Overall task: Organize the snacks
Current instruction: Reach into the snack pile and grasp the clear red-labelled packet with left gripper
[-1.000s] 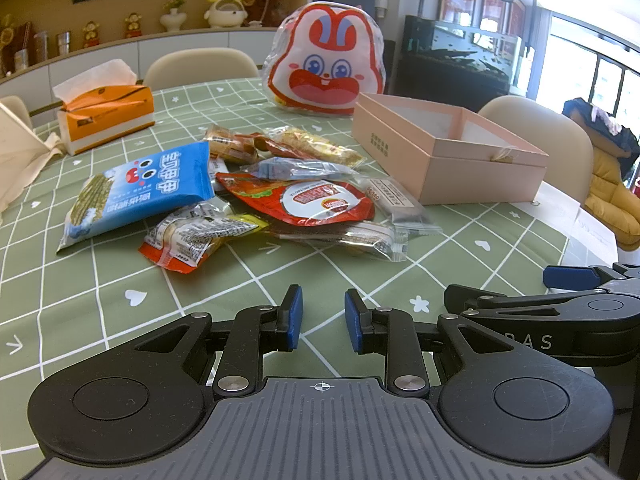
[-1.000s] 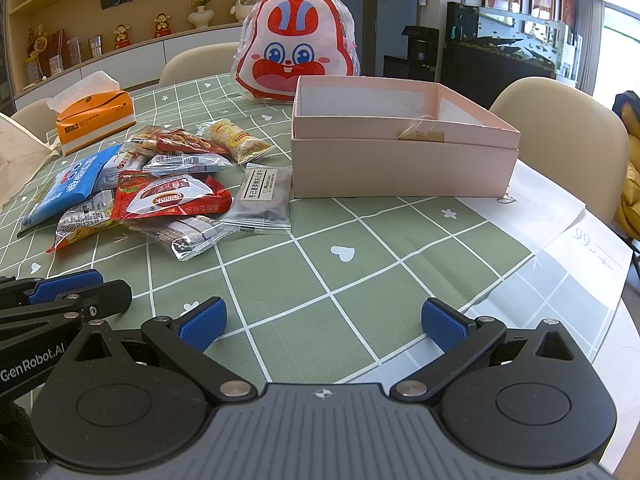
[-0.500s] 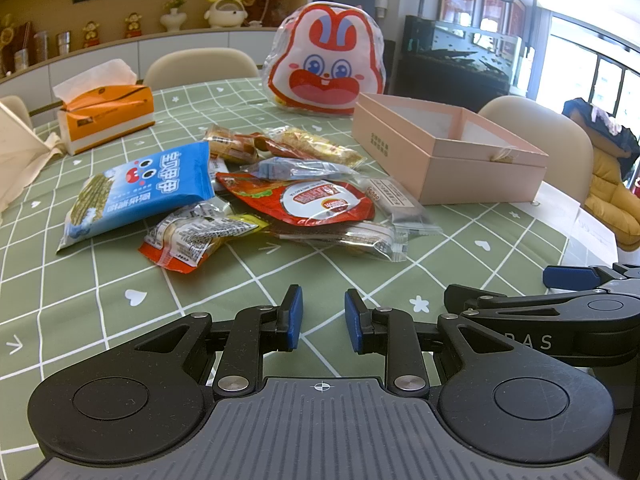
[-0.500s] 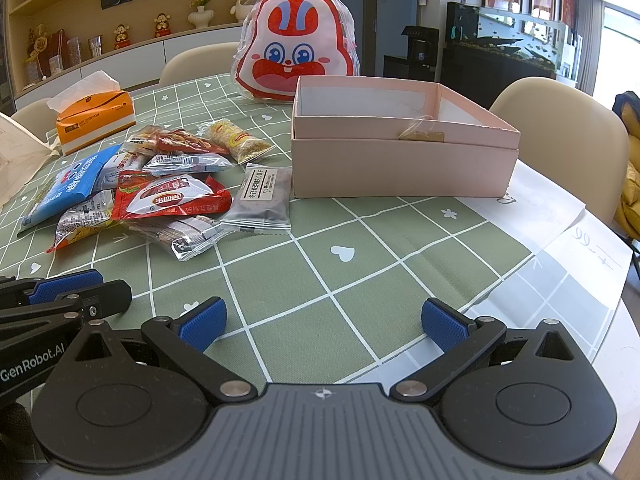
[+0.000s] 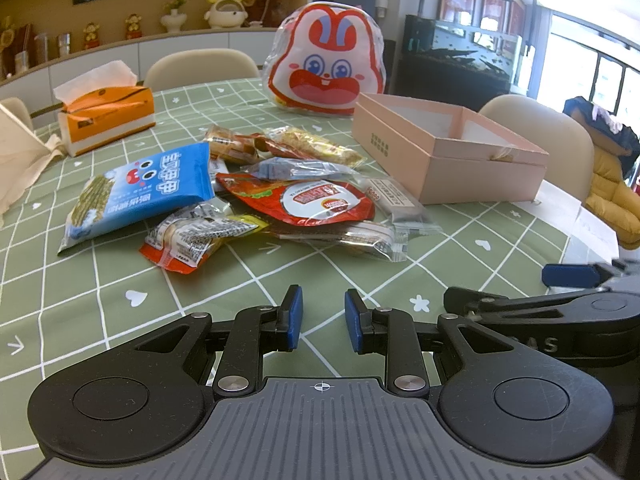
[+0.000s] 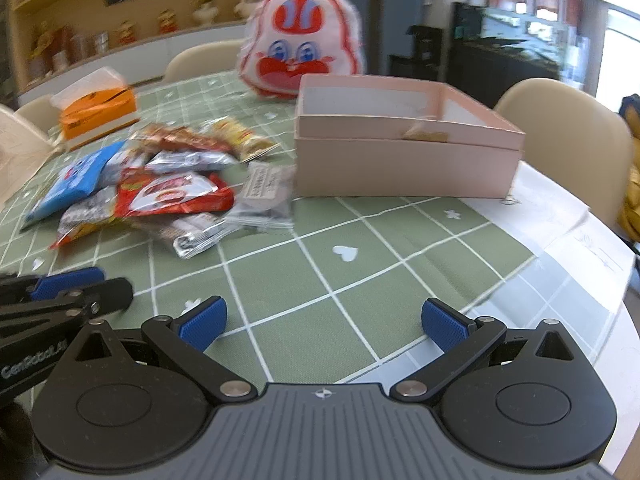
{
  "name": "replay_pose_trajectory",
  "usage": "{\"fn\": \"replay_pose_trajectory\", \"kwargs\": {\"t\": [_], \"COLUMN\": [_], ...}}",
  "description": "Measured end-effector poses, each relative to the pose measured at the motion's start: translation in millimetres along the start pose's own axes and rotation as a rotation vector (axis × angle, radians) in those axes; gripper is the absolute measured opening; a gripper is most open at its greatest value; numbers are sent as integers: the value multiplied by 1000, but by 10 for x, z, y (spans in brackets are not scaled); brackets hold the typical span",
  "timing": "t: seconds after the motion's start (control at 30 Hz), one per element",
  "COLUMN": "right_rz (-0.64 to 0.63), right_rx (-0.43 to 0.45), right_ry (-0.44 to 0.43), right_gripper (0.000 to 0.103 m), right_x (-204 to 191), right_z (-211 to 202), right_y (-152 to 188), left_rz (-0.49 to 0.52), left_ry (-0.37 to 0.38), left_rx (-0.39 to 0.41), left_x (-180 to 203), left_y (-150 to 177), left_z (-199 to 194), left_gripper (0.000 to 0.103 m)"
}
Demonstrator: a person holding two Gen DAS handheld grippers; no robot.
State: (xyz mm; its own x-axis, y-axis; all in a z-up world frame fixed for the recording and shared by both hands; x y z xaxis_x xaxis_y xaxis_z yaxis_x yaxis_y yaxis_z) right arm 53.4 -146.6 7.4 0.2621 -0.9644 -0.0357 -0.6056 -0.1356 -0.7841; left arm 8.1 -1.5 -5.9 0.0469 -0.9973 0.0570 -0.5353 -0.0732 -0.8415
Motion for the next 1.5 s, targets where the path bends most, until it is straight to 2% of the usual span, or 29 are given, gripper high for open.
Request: {"fn": "replay_pose_trajectory", "kwargs": {"t": [0.1,0.17,0.23,0.3,0.4,0.47,0.57,0.73,0.87,1.0,1.17,1.27,1.33,1.5], "right_rz": [-31,-29,-44,-64,-99,-123,-110,-50,-79,-64,-4,-20,6,19], "right_rx": [-45,-59,-71,-92,-114,-101,-30,-7,36,65,109,144,139,130], "right_ry": [-39,-39,-54,-79,-122,-146,-169,-268,-249,-246,-256,-198,-208,-224], "right_gripper": [103,103,103,103,103,99,99,97,96,95,94,95,94,95], "right_x": [35,5,11,38,37,4,-70,-284,-416,-334,-112,-28,43,62], "right_z": [8,19,32,70,110,108,86,162,157,114,38,14,21,45], "right_y": [-70,-77,-95,-143,-193,-230,-306,-437,-438,-365,-313,-299,-293,-285], "left_rz": [38,87,93,50,-71,-129,-190,-293,-342,-349,-296,-299,-298,-170], "left_ry": [-24,-56,-51,-17,60,82,32,-26,-35,-13,50,132,192,263], "left_rx": [-3,-1,-1,-4,-50,-61,-28,30,4,-39,-73,-116,-134,-130], "left_x": [80,155,190,103,-125,-296,-571,-1032,-1244,-1283,-1194,-1151,-1101,-866], "left_y": [6,23,14,2,-91,-172,-288,-465,-556,-584,-499,-417,-332,-196], "left_z": [19,37,28,27,31,15,-35,-6,211,432,528,411,298,54], "left_gripper": [28,25,25,25,25,25,25,25,25,25,27,27,27,27]}}
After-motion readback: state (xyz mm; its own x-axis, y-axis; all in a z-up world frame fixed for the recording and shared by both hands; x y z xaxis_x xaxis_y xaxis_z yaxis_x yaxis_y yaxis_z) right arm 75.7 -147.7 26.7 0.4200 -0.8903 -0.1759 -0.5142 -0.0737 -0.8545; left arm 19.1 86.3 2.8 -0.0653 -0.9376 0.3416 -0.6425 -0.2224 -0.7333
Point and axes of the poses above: each gripper's, at about its wrist camera, not at the fingertips, and z roughly the way its jaws point, x to its right, y to its underside, the point moved 1 cm from there along z, roughly the way its jaws point, and after that the axes turned 4 degrees about x, right-handed, at the moved point
